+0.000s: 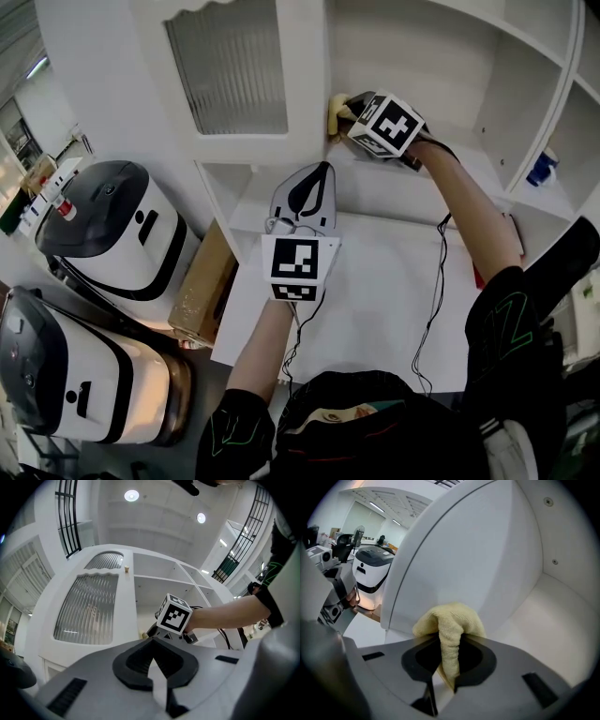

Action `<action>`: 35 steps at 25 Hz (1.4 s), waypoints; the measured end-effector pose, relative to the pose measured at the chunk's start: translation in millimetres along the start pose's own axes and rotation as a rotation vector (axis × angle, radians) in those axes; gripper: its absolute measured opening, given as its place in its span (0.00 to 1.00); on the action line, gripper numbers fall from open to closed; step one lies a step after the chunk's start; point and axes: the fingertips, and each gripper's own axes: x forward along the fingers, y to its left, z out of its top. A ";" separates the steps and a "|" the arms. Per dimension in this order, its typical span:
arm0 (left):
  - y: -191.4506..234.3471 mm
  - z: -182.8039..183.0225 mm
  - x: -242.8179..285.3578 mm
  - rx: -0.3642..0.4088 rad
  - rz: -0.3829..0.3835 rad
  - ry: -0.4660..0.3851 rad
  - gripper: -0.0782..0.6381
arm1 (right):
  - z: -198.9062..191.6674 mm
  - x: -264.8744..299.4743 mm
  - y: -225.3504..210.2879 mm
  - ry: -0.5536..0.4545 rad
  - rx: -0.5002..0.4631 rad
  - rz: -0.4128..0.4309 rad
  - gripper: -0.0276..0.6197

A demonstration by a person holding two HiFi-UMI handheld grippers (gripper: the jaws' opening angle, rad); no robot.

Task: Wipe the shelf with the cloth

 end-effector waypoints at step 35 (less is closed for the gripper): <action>-14.9 -53.3 7.3 -0.110 -0.043 0.051 0.11 | 34.5 -119.1 34.9 -0.402 -0.003 0.036 0.12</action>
